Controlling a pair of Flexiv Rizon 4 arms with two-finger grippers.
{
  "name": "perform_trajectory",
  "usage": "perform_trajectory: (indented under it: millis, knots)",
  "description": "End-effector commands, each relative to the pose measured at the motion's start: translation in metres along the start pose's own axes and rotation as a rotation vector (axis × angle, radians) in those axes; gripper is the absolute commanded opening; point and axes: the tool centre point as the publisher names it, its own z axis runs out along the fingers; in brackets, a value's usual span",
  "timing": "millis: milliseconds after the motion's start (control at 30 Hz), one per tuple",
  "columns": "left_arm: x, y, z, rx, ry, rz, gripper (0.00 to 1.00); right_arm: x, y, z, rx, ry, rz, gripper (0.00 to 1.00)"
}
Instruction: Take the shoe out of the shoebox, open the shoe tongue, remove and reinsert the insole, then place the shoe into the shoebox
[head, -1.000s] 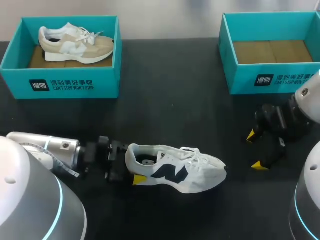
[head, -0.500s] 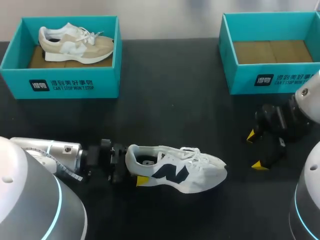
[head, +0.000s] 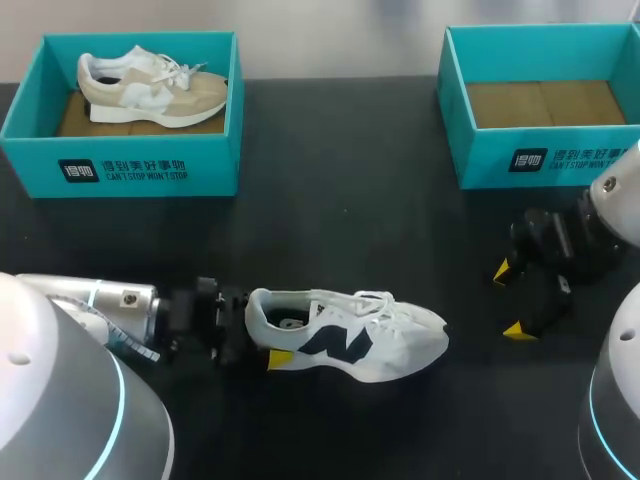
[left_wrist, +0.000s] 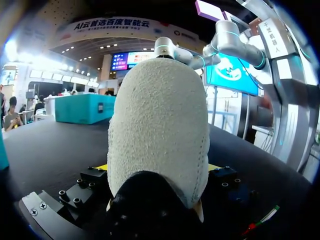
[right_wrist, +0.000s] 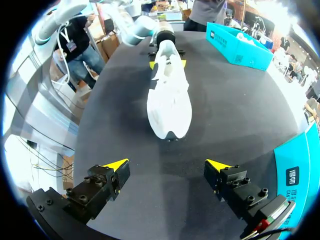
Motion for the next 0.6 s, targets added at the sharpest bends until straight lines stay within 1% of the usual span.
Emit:
perform_trajectory:
  millis: [33,600]
  knots:
    - [-0.0045,0.0027,-0.0102,0.0,0.004,-0.002,0.0,0.0005,0.0007,0.0006,0.003,-0.001,0.001,1.0]
    - [-0.0072,0.004,-0.0125,-0.001,0.02,-0.02,0.0,0.0005,0.0007,0.0006,0.003,-0.001,0.001,1.0]
